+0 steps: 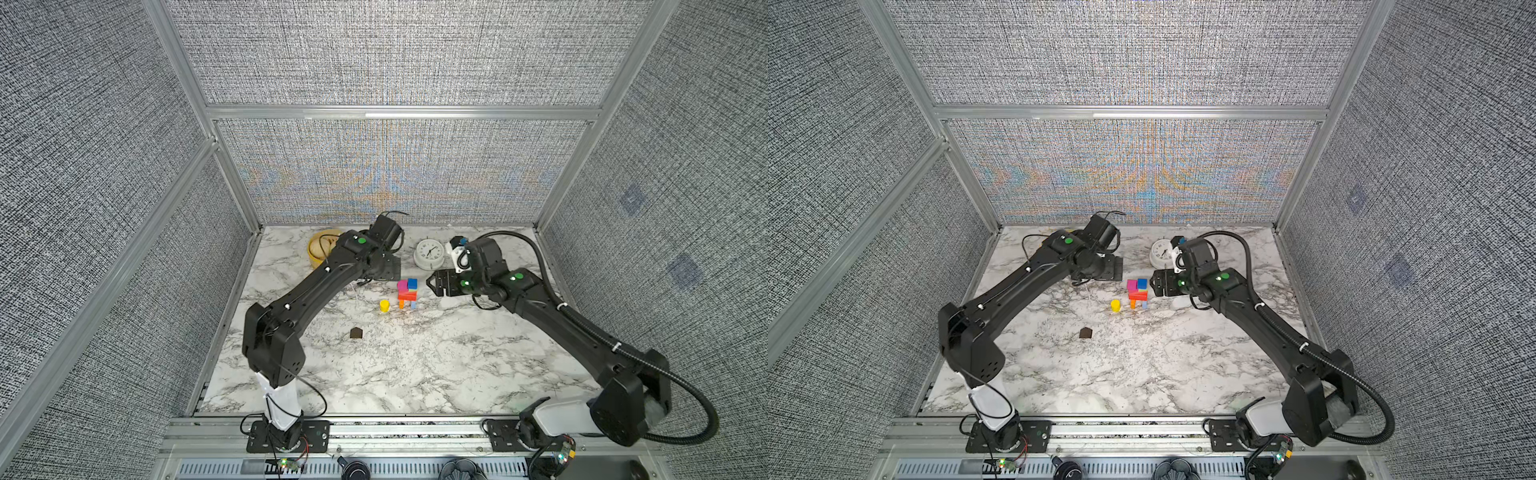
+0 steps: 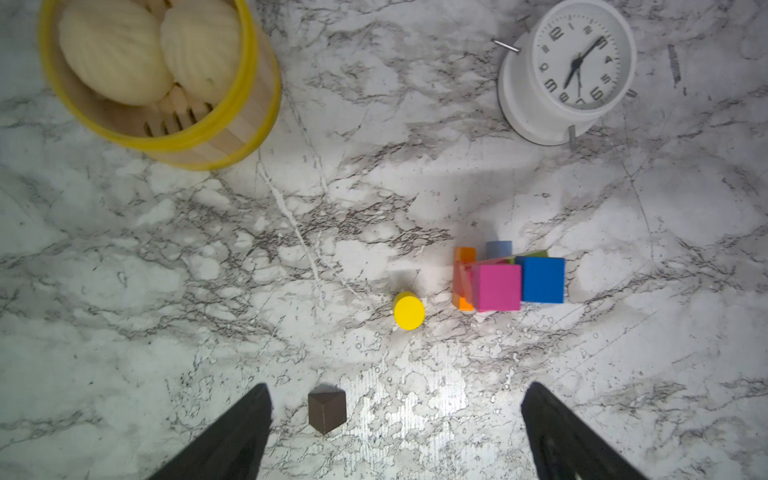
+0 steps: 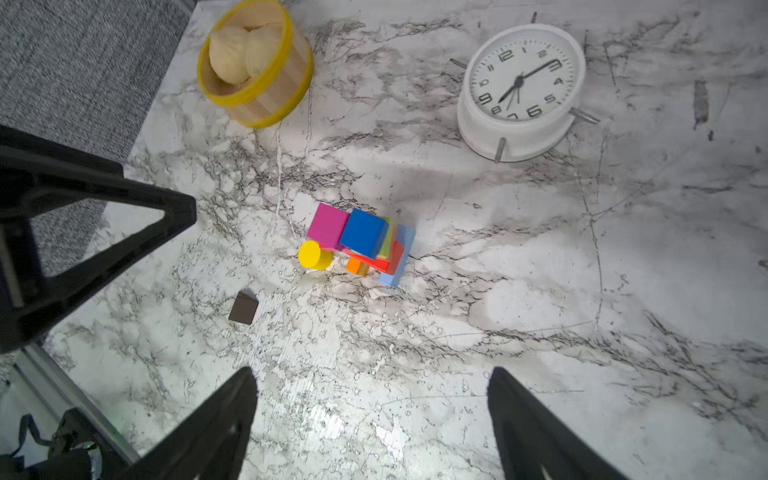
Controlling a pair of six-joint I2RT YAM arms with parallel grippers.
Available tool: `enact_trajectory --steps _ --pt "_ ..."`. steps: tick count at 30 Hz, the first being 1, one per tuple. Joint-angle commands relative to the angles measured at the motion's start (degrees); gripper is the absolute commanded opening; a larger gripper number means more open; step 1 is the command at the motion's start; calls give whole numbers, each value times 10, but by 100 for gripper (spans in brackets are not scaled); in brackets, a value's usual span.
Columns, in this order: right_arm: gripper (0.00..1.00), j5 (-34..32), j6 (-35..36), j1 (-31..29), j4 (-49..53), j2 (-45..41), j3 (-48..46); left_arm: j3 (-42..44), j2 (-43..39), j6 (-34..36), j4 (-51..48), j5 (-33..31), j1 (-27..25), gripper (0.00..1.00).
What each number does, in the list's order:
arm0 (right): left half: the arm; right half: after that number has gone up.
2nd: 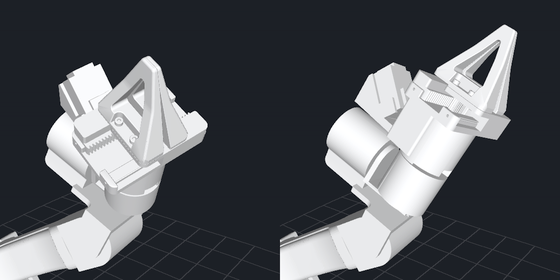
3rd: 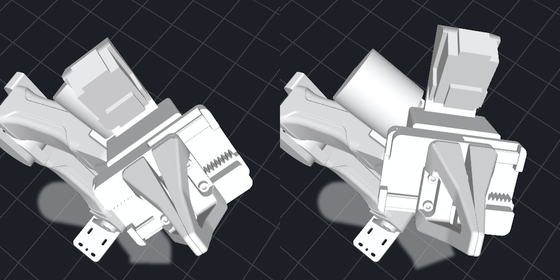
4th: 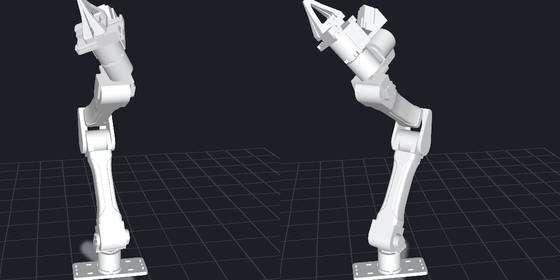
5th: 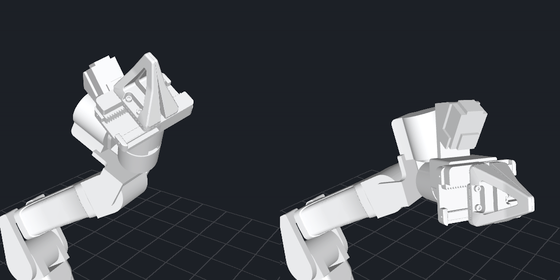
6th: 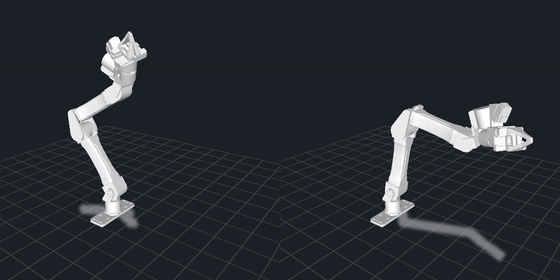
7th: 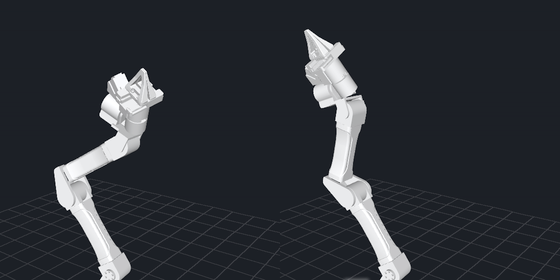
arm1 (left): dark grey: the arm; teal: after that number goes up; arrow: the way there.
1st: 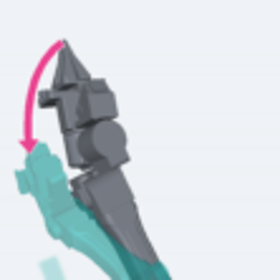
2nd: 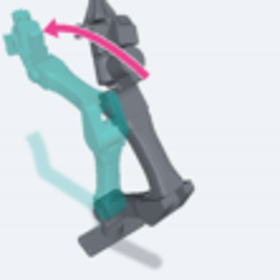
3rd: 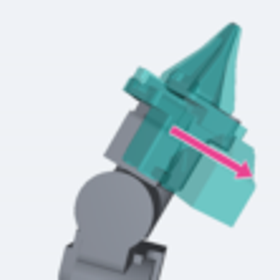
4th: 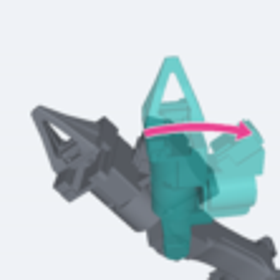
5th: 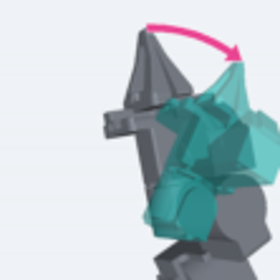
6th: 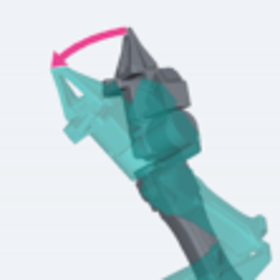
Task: Build the wood block tower
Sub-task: 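Move the right gripper to the yellow cylinder while the left nears the brown cube, then lower the right gripper over the yellow cylinder while the left lowers over the brown cube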
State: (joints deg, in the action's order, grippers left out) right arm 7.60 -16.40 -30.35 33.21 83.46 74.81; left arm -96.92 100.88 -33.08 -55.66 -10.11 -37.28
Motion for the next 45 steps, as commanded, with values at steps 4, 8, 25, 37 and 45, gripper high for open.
enact_trajectory --steps 4,8,25,37,45 --pt "81 -42 65 -57 200 102 155 157 -104 -20 105 21 39 95" --pt "73 -65 80 -98 260 178 253 255 -172 -23 143 17 64 95" --pt "62 -99 31 -180 306 422 492 554 -350 -81 324 -4 102 95" --pt "64 -123 -4 -183 296 499 534 604 -352 -87 365 -7 107 95" --pt "67 -123 -4 -181 291 527 542 614 -325 -89 383 7 115 95"
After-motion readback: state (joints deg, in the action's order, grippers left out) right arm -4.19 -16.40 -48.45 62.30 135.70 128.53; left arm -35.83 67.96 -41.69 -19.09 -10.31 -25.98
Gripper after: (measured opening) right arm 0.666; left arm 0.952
